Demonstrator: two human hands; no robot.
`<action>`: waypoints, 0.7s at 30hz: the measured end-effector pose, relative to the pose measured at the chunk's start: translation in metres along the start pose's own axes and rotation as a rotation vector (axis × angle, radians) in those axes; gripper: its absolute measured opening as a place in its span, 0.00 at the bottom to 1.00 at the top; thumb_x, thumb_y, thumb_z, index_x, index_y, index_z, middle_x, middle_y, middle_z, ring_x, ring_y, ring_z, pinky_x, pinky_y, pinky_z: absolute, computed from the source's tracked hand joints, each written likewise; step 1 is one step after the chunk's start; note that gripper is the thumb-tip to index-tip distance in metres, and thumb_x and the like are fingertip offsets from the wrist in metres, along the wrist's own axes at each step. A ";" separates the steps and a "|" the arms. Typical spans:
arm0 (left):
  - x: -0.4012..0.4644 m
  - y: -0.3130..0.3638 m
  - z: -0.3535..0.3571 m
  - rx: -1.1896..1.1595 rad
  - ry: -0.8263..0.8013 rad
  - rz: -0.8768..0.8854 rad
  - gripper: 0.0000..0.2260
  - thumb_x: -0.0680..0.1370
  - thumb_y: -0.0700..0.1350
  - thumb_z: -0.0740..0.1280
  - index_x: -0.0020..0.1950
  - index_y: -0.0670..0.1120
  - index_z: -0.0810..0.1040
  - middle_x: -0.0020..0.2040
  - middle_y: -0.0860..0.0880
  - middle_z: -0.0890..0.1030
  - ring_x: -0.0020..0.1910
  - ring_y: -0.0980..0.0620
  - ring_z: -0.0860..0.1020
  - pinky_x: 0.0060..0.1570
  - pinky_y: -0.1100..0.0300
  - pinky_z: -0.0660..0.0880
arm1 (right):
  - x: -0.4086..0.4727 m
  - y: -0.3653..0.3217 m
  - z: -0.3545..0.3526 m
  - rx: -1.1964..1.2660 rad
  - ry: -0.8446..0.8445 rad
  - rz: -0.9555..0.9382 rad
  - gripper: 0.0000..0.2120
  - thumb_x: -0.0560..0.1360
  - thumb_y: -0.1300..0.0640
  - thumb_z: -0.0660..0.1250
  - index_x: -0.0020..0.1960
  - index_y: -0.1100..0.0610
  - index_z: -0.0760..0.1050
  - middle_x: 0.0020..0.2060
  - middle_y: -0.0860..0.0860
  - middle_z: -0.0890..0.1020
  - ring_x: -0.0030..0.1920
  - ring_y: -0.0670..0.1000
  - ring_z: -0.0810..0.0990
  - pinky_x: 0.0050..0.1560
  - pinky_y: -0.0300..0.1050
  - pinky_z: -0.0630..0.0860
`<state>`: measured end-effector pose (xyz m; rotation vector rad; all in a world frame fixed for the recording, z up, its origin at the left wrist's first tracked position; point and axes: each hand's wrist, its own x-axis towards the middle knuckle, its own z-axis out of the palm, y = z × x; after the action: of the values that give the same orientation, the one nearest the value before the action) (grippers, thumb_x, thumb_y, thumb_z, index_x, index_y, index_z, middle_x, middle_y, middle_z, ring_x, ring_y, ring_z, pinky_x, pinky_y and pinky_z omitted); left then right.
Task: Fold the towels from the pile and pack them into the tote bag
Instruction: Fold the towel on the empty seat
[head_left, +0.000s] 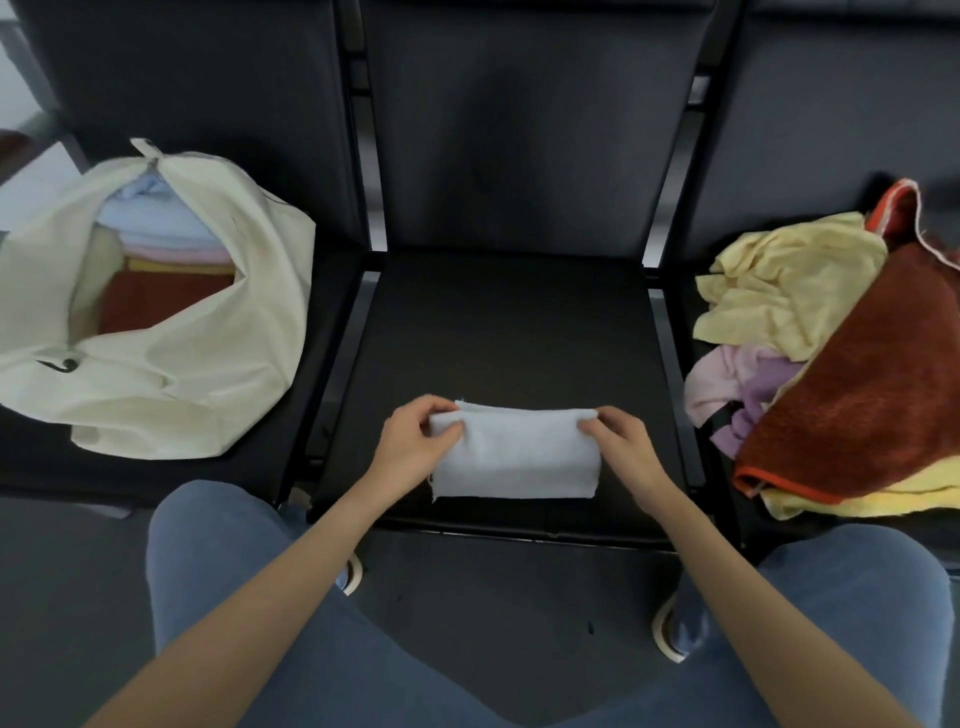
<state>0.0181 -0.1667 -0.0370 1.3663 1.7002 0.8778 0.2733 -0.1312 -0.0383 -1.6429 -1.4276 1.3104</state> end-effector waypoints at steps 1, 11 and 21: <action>0.010 -0.001 0.004 -0.032 0.006 -0.065 0.09 0.75 0.43 0.70 0.55 0.49 0.79 0.52 0.52 0.81 0.52 0.55 0.78 0.50 0.63 0.74 | 0.006 0.001 0.003 0.024 0.036 0.034 0.11 0.77 0.58 0.64 0.49 0.67 0.75 0.39 0.54 0.75 0.40 0.48 0.73 0.39 0.42 0.67; 0.031 -0.013 0.026 -0.206 -0.018 -0.284 0.35 0.74 0.36 0.71 0.77 0.48 0.59 0.64 0.49 0.70 0.60 0.53 0.72 0.56 0.60 0.71 | 0.025 0.021 0.029 -0.092 0.189 0.161 0.14 0.75 0.59 0.66 0.59 0.62 0.73 0.45 0.51 0.78 0.44 0.46 0.77 0.39 0.37 0.72; 0.034 -0.025 0.034 -0.082 0.126 -0.135 0.24 0.73 0.38 0.73 0.67 0.43 0.72 0.60 0.46 0.75 0.56 0.52 0.76 0.48 0.70 0.72 | 0.019 0.025 0.040 -0.181 0.296 0.137 0.10 0.76 0.61 0.65 0.55 0.62 0.69 0.44 0.53 0.74 0.42 0.48 0.74 0.41 0.39 0.72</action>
<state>0.0327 -0.1362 -0.0797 1.1487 1.8076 0.9622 0.2449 -0.1261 -0.0797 -1.9911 -1.3030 0.9783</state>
